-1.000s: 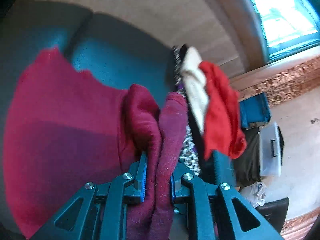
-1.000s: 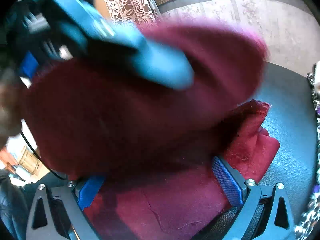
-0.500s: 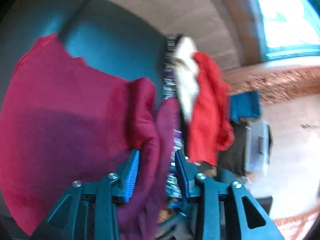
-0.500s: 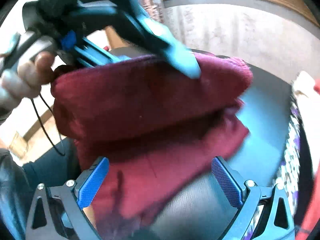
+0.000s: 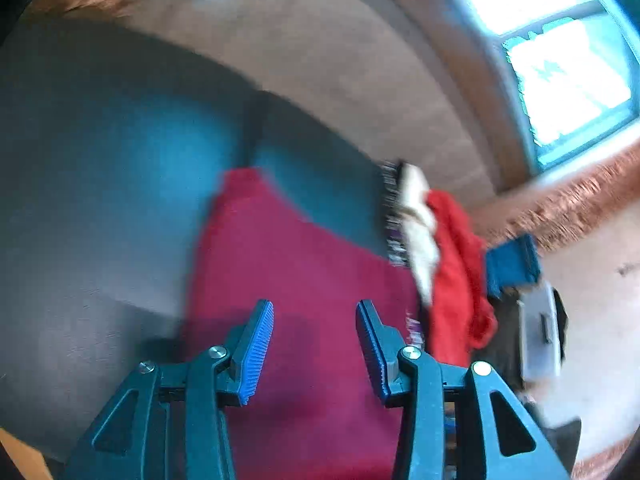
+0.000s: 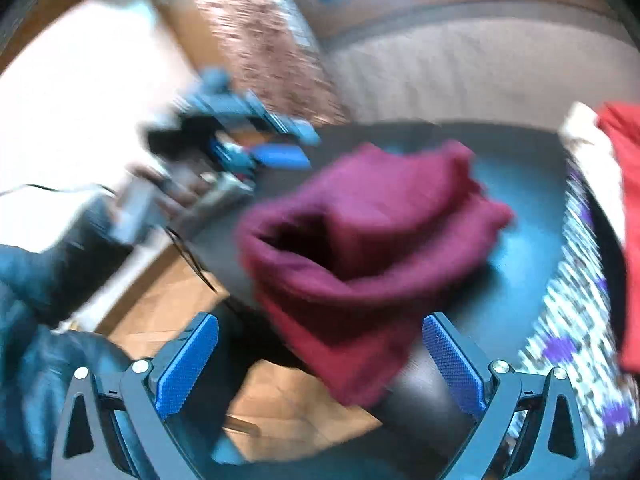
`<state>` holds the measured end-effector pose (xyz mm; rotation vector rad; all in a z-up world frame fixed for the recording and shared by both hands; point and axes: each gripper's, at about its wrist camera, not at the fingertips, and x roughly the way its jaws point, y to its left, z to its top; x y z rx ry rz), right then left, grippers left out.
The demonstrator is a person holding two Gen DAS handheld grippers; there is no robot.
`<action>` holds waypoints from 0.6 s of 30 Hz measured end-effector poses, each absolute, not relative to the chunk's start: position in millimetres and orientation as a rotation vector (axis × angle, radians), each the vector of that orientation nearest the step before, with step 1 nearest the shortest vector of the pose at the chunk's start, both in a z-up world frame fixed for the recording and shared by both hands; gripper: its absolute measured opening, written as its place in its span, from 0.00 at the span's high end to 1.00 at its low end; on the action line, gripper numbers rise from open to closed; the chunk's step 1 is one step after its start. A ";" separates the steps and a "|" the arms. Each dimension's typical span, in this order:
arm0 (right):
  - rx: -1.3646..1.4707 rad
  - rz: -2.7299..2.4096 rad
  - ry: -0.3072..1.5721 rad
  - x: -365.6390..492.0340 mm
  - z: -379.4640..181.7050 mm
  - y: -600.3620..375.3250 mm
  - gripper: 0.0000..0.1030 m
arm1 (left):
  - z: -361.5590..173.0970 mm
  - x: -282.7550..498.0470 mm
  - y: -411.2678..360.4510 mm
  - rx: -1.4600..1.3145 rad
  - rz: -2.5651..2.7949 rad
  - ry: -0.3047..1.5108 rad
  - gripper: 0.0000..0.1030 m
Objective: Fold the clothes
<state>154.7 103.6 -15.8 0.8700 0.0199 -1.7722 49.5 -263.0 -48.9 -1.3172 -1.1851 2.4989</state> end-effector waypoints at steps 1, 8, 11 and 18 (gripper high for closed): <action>0.851 -1.735 0.013 155.1 -11.1 93.5 0.00 | -57.5 57.1 -271.2 -1.322 2.509 -1.213 0.59; 1.058 -1.431 0.049 132.1 -39.6 2.8 0.00 | -73.3 61.4 -263.0 -1.203 2.520 -1.178 0.59; 1.054 -1.312 -0.061 133.7 -40.5 -9.9 0.00 | -72.3 42.4 -235.9 -1.152 2.531 -1.042 0.58; 1.199 -1.285 0.026 150.0 -95.7 26.0 0.11 | -100.9 27.9 -190.1 -1.190 2.522 -0.827 0.61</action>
